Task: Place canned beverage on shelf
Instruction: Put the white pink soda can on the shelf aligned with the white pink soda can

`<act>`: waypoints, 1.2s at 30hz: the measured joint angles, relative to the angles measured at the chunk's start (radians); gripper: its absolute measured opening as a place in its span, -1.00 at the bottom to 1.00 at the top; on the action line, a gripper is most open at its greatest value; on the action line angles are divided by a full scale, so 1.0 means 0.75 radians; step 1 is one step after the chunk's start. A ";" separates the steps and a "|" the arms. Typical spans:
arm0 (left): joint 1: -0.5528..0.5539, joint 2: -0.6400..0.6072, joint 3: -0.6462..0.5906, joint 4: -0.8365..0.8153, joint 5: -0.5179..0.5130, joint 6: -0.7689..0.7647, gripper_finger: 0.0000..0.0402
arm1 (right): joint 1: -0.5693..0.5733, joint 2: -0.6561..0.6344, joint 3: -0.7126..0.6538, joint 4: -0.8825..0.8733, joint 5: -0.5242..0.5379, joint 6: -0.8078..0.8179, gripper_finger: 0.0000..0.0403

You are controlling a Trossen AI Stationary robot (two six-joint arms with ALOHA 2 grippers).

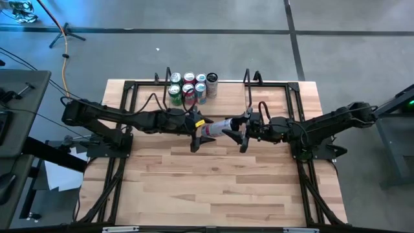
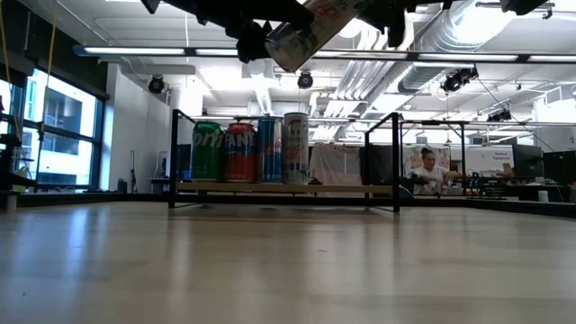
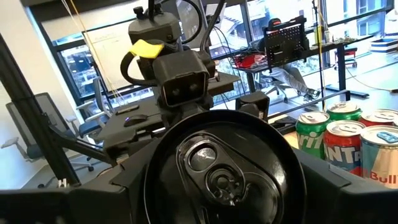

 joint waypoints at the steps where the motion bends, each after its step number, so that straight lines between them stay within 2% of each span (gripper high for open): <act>1: 0.000 0.000 0.000 0.001 0.000 0.000 0.65 | 0.000 0.000 0.000 0.000 0.000 0.000 0.26; 8: 0.000 0.000 0.000 0.000 0.002 0.021 0.61 | 0.000 0.000 0.000 0.000 0.000 0.000 0.26; 15: 0.009 0.013 0.000 0.004 0.004 -0.020 0.39 | 0.000 0.000 0.000 0.000 -0.002 -0.001 0.26; 21: 0.023 0.060 0.001 0.012 0.081 -0.080 0.19 | -0.001 0.001 -0.001 -0.013 -0.005 0.006 0.26; 36: 0.026 0.060 0.001 0.032 0.077 -0.075 -0.06 | 0.000 0.000 -0.001 0.001 -0.005 0.035 0.29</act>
